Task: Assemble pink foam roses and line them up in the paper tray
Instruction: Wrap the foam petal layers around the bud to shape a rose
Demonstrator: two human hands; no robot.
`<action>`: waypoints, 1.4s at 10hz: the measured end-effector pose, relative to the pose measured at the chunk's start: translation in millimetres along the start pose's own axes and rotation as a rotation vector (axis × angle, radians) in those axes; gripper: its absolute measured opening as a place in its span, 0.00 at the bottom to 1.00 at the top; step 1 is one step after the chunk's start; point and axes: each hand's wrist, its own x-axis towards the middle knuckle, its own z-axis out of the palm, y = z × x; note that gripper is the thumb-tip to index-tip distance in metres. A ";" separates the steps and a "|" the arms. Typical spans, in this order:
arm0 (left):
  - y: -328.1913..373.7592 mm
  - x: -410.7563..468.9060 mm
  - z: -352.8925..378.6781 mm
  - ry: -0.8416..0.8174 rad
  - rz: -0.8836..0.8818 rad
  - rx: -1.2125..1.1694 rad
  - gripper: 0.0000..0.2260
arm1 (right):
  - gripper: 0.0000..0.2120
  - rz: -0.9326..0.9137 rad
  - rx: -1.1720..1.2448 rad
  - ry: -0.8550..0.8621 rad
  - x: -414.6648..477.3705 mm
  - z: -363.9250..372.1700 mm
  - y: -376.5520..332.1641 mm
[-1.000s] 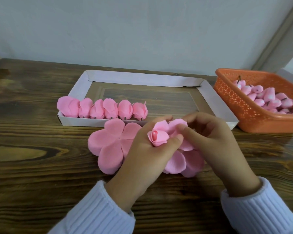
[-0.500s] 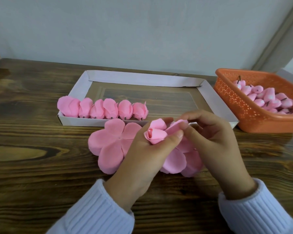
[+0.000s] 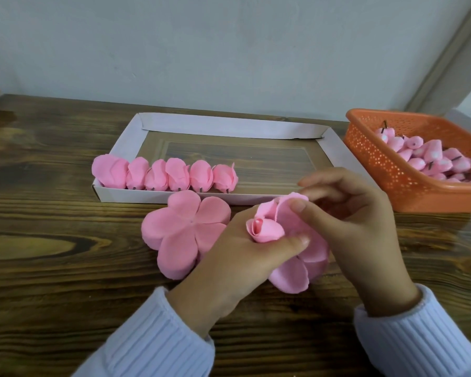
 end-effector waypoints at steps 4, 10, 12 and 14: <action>-1.3 1.9 2.0 0.017 0.112 0.156 0.13 | 0.05 -0.042 -0.267 -0.044 -1.0 -1.1 2.8; -1.1 -1.5 3.9 0.134 0.024 0.115 0.17 | 0.10 -0.121 -0.193 -0.117 -4.6 6.5 1.6; -0.7 0.0 1.7 0.097 0.008 0.109 0.20 | 0.17 -0.127 -0.209 -0.182 -5.1 6.2 1.2; 0.0 -2.4 1.3 0.084 0.016 0.152 0.22 | 0.14 -0.142 -0.167 -0.292 -3.8 7.7 -1.2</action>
